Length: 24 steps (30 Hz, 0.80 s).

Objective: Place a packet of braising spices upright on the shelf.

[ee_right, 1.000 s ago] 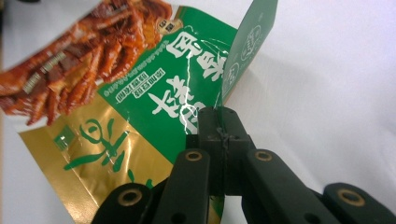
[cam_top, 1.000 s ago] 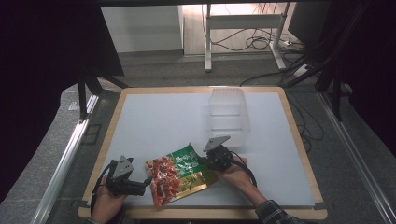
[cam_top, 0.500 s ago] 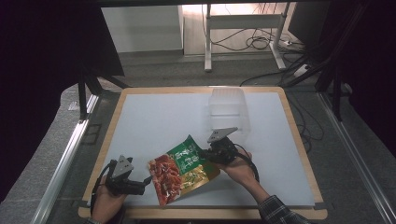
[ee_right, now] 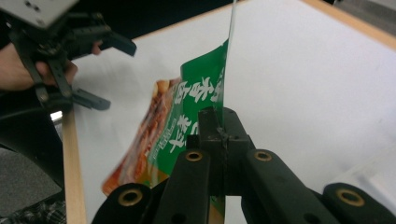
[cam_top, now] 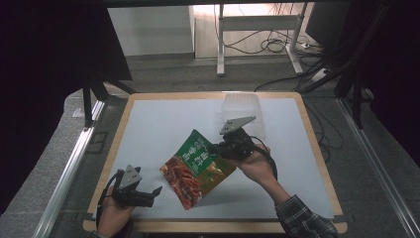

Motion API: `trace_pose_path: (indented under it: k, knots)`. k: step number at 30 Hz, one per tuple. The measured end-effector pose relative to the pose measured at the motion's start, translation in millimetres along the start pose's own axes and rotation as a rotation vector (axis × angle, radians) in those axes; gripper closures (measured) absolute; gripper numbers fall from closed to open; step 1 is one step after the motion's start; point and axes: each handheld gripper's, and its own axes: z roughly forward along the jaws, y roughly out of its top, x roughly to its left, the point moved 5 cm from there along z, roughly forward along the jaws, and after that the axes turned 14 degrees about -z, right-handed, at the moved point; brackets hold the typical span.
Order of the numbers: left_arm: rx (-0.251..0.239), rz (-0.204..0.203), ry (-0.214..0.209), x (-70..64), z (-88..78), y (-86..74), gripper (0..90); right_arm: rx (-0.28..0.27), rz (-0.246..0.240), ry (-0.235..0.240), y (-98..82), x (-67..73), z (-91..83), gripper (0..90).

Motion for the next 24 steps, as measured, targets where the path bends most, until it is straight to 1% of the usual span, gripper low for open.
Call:
trace_pose_path:
  k: [4, 8, 9, 13, 15, 16, 21, 22, 23, 24]
  knots:
    - [-0.001, 0.000, -0.002, -0.6, 0.0, 0.1, 0.0, 0.013, -0.039, -0.010, 16.9, -1.7, -5.8, 89.2]
    - [-0.007, 0.001, -0.004, -0.8, -0.3, 0.5, 0.0, 0.015, -0.062, -0.017, 33.1, -5.5, -9.6, 89.3]
    - [-0.008, 0.001, -0.005, -0.8, -0.5, 0.6, 0.0, 0.015, -0.062, -0.017, 33.1, -5.5, -9.6, 89.3]
    - [-0.012, 0.000, -0.007, -0.9, -0.9, 1.0, 0.0, 0.014, -0.078, -0.028, 42.3, -9.6, -12.0, 89.3]
    - [-0.013, -0.005, -0.013, -1.2, -1.1, 1.2, 0.0, 0.014, -0.076, -0.031, 45.9, -12.0, -13.3, 89.3]
    - [-0.018, -0.018, -0.024, -1.6, -1.3, 1.7, 0.0, 0.014, -0.077, -0.038, 49.0, -15.2, -14.3, 89.3]
    - [-0.022, -0.030, -0.033, -1.6, -1.9, 2.3, 0.0, 0.018, -0.082, -0.056, 53.4, -21.9, -15.3, 89.3]
    - [-0.022, -0.034, -0.038, -1.5, -2.4, 2.6, 0.0, 0.023, -0.085, -0.069, 55.4, -27.3, -15.7, 89.3]
    - [-0.022, -0.034, -0.038, -1.5, -2.4, 2.6, 0.0, 0.023, -0.085, -0.069, 55.4, -27.3, -15.7, 89.3]
    - [-0.022, -0.037, -0.042, -1.7, -2.5, 2.8, 0.0, 0.023, -0.085, -0.075, 56.2, -30.1, -15.9, 89.3]
